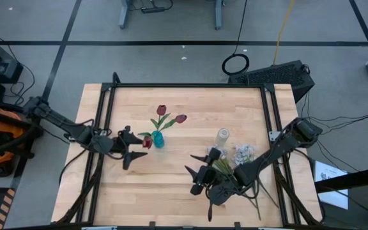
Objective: Sort flowers into vase by color
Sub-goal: Put the left daisies into the transparent vase
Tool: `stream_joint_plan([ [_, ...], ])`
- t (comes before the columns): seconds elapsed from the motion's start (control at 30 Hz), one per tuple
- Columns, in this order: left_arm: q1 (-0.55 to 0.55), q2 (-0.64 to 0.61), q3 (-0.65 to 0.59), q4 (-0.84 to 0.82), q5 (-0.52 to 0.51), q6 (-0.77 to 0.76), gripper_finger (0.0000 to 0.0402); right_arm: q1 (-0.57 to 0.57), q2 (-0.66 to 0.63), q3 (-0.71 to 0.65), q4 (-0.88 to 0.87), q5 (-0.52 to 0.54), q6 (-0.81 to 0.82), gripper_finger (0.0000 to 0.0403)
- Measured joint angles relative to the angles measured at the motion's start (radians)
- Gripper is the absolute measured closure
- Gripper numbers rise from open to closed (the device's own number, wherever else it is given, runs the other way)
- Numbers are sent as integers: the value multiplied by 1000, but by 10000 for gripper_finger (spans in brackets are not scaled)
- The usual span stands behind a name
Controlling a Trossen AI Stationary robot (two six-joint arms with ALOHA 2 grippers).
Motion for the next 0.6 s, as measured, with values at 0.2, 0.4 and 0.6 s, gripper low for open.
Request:
stream_joint_plan([
  [0.2,-85,0,0,1,4,-27,183,32,-1,0,-107,-1,63,186],
  [0.4,-178,0,0,6,-41,-27,241,56,-55,0,-251,-112,176,188],
  [0.6,-234,1,0,15,-83,-27,298,70,-152,0,-424,-344,290,205],
])
